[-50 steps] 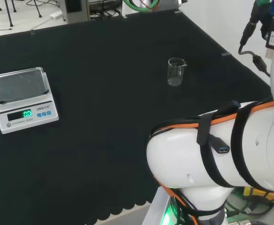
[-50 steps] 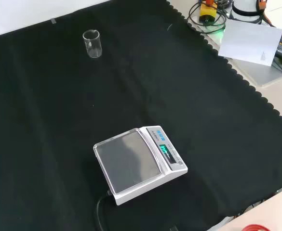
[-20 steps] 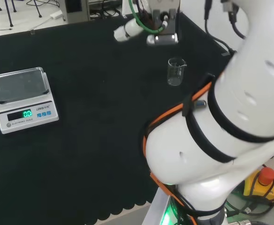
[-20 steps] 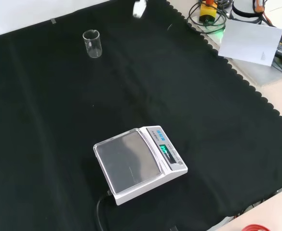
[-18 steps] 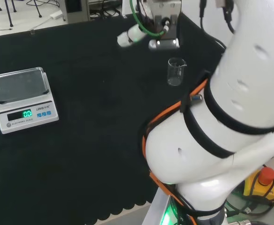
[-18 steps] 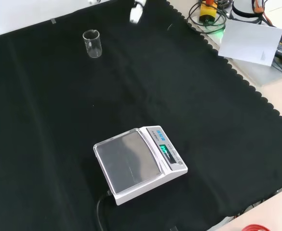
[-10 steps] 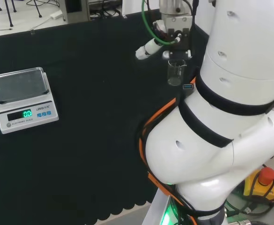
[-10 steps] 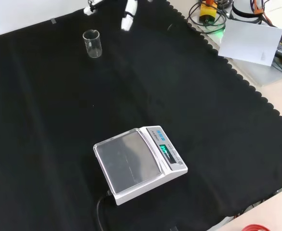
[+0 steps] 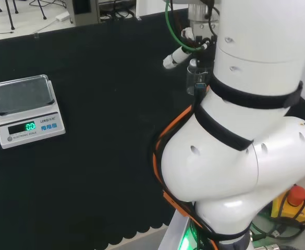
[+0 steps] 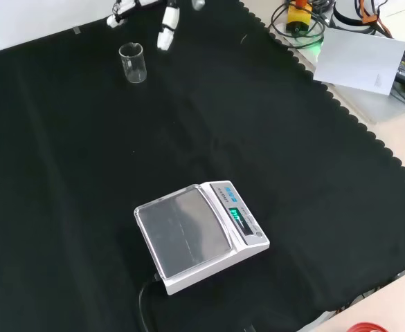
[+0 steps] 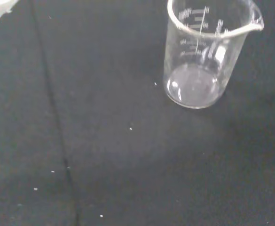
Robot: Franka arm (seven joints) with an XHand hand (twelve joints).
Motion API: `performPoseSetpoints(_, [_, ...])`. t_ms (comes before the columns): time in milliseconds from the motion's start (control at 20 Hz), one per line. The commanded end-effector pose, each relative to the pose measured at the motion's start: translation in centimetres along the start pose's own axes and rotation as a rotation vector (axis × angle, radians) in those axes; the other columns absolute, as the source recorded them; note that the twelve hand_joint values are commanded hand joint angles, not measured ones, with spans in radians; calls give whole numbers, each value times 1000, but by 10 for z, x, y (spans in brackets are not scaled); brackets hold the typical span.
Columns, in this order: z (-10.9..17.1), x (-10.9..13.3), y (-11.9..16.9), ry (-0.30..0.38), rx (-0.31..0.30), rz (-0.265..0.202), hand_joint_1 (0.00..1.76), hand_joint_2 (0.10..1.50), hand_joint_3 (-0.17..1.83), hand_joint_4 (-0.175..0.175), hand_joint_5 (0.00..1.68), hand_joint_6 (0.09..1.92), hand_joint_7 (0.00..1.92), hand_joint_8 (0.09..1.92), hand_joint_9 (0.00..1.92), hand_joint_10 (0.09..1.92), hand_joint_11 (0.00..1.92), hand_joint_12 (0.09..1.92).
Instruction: Pick up the beaker.
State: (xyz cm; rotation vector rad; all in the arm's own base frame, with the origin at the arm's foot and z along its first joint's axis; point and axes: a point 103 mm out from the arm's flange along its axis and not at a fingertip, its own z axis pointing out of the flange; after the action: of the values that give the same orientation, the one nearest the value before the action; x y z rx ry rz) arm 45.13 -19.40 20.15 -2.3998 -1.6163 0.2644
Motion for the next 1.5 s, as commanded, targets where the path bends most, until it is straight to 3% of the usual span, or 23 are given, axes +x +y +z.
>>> performPoseSetpoints(50, [44,-10,40,12,70,29,605,678,191,12,59,87,100,684,206,874,0,1533])
performPoseSetpoints(550, [68,-40,53,7,126,102,592,674,182,30,46,87,91,685,198,876,0,1528])
performPoseSetpoints(1100, [90,-32,62,-7,155,115,645,682,179,36,98,87,128,700,214,886,0,1536])
performPoseSetpoints(1300, [97,-27,67,-29,102,150,743,701,204,44,221,87,263,717,326,856,35,1576])
performPoseSetpoints(1450, [99,-27,69,-31,-23,199,824,703,267,45,374,89,505,745,524,785,192,1519])
performPoseSetpoints(1500, [100,-26,69,-37,-89,221,854,699,309,54,494,226,644,752,655,735,310,1468])
